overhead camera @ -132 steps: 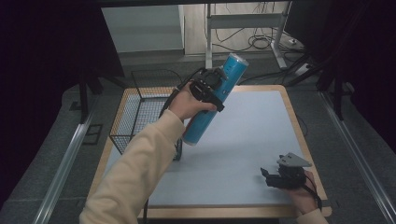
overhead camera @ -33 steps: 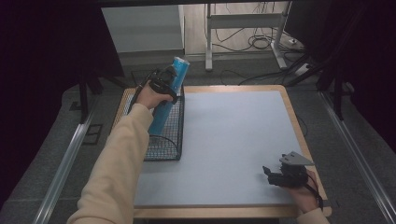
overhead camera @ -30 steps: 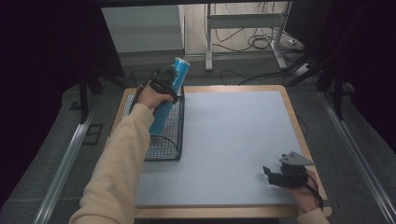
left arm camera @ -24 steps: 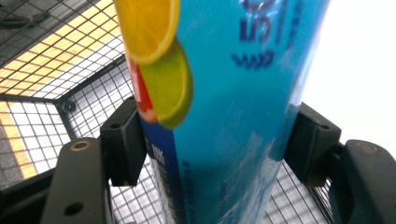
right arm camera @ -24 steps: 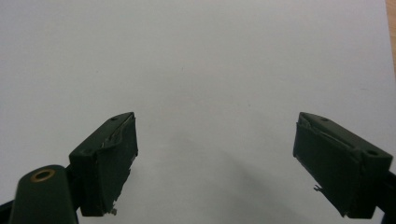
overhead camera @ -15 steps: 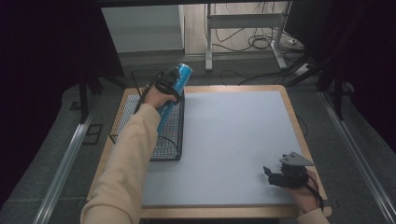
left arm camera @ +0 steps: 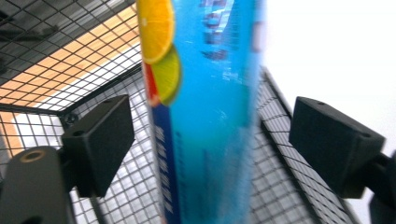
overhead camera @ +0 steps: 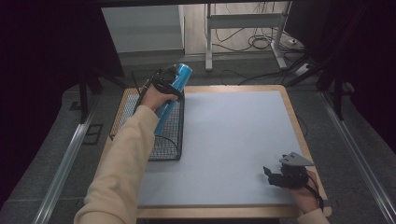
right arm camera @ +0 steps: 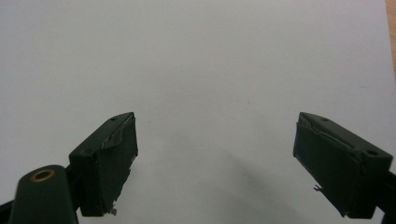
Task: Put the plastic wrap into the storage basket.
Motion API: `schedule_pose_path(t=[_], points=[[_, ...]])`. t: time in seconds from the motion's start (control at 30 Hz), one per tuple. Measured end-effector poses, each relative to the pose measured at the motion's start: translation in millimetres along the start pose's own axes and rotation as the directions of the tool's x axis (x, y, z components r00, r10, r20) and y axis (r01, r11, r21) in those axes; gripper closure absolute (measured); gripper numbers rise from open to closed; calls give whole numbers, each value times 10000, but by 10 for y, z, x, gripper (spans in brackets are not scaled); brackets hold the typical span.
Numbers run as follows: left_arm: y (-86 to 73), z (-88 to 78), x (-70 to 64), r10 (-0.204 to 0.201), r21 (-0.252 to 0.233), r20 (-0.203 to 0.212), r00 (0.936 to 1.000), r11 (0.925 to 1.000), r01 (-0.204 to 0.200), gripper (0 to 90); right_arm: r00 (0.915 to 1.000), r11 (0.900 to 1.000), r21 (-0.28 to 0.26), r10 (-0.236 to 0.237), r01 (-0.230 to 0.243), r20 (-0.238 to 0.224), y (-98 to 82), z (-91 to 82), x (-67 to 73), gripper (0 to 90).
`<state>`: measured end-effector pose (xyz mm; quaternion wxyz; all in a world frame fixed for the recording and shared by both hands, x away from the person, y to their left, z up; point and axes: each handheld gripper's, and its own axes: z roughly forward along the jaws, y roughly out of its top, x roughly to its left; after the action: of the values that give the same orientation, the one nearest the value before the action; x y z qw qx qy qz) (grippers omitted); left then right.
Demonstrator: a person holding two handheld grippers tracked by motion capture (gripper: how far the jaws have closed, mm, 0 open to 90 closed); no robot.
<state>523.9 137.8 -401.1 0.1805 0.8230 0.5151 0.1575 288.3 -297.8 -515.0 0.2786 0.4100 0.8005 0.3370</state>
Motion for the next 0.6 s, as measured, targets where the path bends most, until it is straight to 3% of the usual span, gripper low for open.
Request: schedule_pose_path(t=[0.1,0.2,0.27,0.6], points=[[-98,-148,-76,96,-516,403,9991,9986,-75,126,10000,10000,-18,-12,12,-5,0,-10,0,140],[-198,-291,-152,223,-1250,476,9986,9920,-162,127,10000,10000,-37,45,-45,12,-12,-26,-2,140],[-264,-379,-201,248,-1615,803,9965,9868,-115,128,10000,9999,-66,91,-91,20,-14,-34,-6,140],[-492,-635,-444,817,-2436,1632,9832,9691,-401,112,9998,9997,-177,184,-185,-76,-21,-58,-23,140]])
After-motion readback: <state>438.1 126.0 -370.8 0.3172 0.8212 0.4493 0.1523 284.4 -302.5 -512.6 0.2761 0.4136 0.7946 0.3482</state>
